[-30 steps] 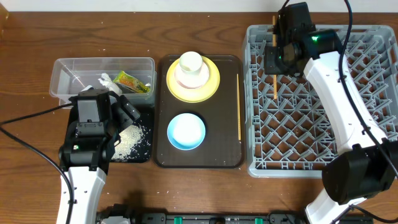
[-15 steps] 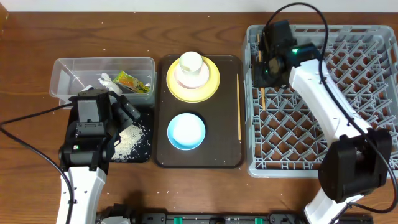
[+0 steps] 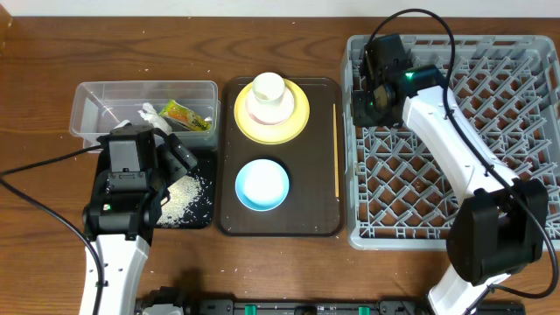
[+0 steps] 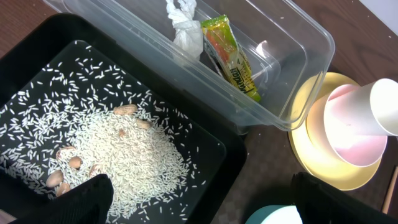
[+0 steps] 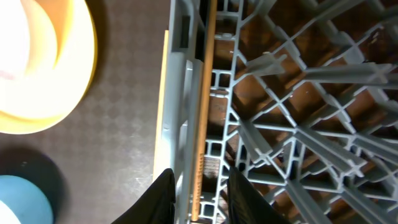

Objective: Sort waste into correct bins and load items into the dishwasher rack
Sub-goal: 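Move the right gripper back and grasp the second wooden chopstick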

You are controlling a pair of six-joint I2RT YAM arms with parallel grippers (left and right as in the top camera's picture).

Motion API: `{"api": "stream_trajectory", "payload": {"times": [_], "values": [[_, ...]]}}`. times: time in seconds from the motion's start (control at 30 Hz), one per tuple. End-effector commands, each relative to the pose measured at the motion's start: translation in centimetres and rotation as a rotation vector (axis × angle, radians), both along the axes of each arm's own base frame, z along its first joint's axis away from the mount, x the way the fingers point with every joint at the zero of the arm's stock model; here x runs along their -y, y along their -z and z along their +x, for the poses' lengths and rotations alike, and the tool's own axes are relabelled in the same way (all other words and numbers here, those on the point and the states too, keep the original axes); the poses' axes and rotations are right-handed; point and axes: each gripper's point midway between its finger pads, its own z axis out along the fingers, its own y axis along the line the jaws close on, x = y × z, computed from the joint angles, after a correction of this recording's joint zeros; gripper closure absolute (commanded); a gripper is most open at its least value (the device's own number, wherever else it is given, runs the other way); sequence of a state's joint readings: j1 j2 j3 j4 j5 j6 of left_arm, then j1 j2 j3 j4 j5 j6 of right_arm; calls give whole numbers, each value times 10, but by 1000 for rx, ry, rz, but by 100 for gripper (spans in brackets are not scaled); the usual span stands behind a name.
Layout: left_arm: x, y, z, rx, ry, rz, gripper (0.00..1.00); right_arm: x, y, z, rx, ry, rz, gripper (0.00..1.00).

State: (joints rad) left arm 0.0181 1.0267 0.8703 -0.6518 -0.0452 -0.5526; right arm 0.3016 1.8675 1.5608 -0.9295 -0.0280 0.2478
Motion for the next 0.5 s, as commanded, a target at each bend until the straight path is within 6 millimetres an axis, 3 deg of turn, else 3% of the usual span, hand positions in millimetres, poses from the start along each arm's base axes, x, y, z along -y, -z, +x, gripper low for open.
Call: {"api": "stream_trajectory", "payload": {"times": [0.0, 0.2, 0.47], "values": [[-4, -4, 2, 4, -12, 18, 6, -22, 4, -9, -41, 21, 74, 73], [-4, -4, 2, 5, -12, 17, 6, -70, 2, -25, -43, -6, 111, 73], [-4, -4, 2, 5, -12, 18, 6, -104, -2, -40, 124, 27, -111, 71]]}}
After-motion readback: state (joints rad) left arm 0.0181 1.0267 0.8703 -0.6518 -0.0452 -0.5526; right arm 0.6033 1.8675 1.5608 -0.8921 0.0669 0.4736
